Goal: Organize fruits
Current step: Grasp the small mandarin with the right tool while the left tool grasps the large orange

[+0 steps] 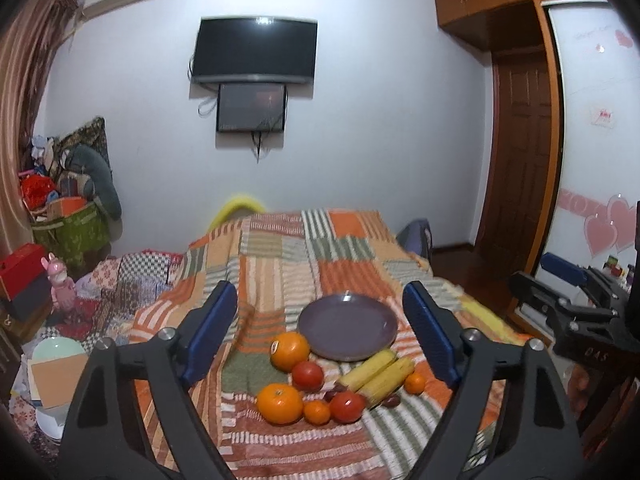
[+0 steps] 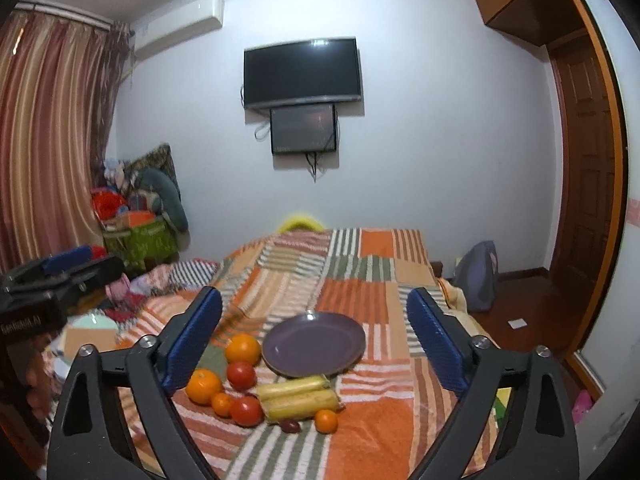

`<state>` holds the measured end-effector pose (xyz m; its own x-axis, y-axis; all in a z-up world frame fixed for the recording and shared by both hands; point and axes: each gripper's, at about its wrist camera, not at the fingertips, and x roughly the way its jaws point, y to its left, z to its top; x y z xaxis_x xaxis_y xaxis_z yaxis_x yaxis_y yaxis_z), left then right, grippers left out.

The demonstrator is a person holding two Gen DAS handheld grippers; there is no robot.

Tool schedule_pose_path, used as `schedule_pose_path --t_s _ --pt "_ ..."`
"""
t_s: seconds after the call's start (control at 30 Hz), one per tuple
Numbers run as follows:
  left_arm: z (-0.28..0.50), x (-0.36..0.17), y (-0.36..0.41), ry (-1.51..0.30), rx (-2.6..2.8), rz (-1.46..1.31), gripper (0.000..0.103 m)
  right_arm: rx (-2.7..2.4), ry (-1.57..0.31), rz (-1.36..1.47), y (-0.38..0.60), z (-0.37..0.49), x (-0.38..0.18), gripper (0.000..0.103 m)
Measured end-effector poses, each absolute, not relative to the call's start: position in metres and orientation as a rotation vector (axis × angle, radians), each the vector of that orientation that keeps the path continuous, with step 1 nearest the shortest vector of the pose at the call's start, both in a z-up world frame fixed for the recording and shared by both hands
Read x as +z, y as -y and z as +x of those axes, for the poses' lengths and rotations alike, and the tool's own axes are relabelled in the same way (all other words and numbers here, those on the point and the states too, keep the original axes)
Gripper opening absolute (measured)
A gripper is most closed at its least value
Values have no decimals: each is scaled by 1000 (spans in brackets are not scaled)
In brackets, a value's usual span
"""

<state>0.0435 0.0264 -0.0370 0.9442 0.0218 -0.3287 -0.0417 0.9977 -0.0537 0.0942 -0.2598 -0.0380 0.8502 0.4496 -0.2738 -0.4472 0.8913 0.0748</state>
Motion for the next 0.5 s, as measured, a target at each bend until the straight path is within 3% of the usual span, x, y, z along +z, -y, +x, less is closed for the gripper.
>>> schedule_pose_path --t_s 0.17,0.5 --pt "68 -69 -50 -461 29 -77 74 476 -387 -31 258 115 -61 76" --pt "106 -140 -74 -683 39 -103 68 504 -630 -97 250 147 -116 75"
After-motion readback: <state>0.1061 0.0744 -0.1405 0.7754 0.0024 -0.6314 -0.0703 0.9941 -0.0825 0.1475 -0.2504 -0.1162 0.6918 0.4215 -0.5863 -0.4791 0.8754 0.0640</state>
